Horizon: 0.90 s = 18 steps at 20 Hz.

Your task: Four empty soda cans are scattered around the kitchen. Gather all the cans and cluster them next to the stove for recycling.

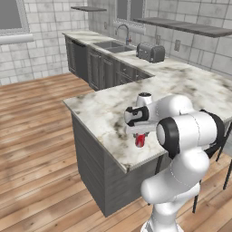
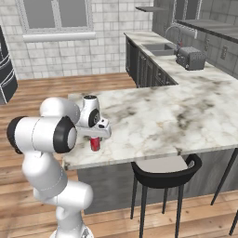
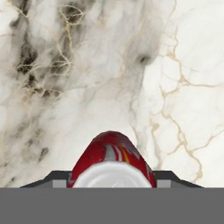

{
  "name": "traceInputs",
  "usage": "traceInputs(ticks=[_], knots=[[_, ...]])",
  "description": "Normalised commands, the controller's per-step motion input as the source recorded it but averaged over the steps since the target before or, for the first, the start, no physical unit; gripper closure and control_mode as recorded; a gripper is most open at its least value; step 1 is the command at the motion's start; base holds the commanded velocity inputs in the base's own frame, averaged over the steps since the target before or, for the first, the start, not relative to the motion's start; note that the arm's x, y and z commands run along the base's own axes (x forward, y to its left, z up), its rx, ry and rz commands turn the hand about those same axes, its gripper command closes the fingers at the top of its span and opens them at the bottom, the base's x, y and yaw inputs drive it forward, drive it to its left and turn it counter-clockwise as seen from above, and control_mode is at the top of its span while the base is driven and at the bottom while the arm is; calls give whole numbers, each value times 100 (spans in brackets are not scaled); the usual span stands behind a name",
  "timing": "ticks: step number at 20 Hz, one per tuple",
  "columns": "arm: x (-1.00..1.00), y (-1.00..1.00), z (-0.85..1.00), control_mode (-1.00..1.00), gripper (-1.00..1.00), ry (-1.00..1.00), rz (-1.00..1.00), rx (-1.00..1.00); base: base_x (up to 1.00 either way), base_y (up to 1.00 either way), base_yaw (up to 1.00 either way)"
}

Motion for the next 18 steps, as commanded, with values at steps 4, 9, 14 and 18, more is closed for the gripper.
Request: traceInputs(ticks=[4,9,14,18], knots=[[0,0,0,-100,100,0,0,0,0,0,0],[-1,0,0,-100,100,-1,0,0,0,0,0],[-4,2,18,-100,100,-8,0,0,0,0,0],[-6,23,36,-100,100,-4,0,0,0,0,0]])
